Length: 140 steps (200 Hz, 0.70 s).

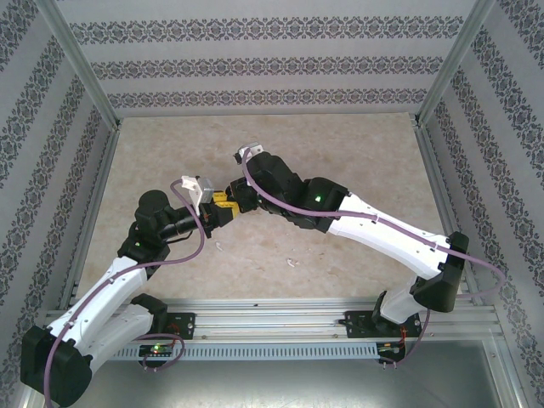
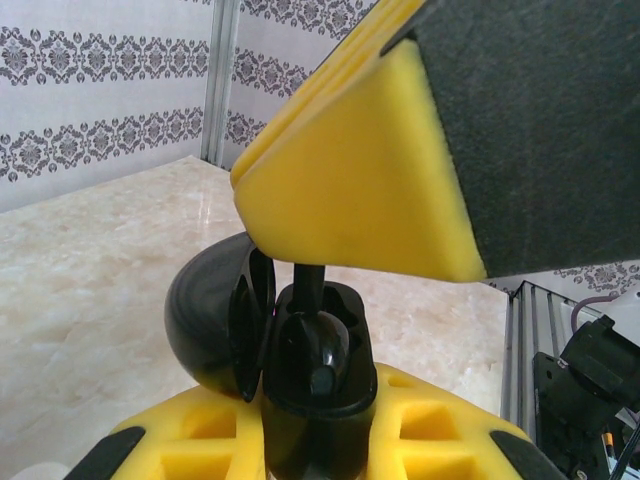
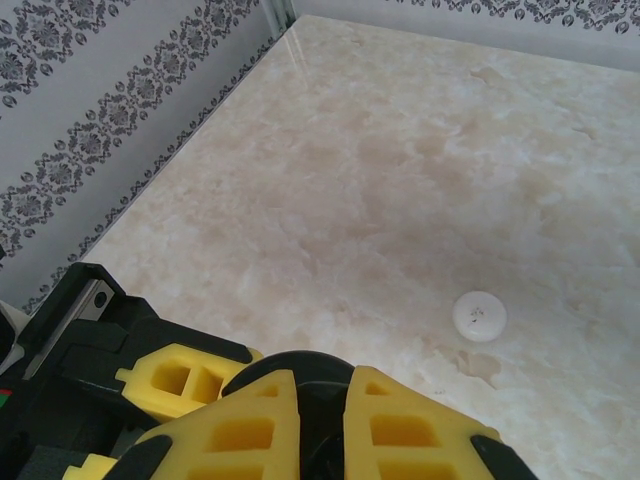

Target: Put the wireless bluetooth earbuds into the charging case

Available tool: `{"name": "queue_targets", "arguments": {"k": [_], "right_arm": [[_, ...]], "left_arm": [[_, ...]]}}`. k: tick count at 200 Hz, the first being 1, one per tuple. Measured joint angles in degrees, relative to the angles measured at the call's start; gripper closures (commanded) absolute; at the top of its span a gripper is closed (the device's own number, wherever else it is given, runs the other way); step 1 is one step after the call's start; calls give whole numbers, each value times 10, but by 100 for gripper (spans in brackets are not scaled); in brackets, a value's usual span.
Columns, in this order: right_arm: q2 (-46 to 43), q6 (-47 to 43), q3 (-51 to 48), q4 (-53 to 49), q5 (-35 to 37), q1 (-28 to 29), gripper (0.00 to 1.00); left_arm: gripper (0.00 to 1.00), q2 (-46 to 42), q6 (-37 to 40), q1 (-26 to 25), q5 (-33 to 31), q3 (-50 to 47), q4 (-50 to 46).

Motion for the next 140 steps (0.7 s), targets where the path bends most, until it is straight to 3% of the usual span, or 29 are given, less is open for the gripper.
{"name": "queue_targets", "arguments": {"k": [140], "right_arm": [[-7,1,-2,-22,3,0,87]], "left_arm": [[98,1,0,0,0,0,3]]}}
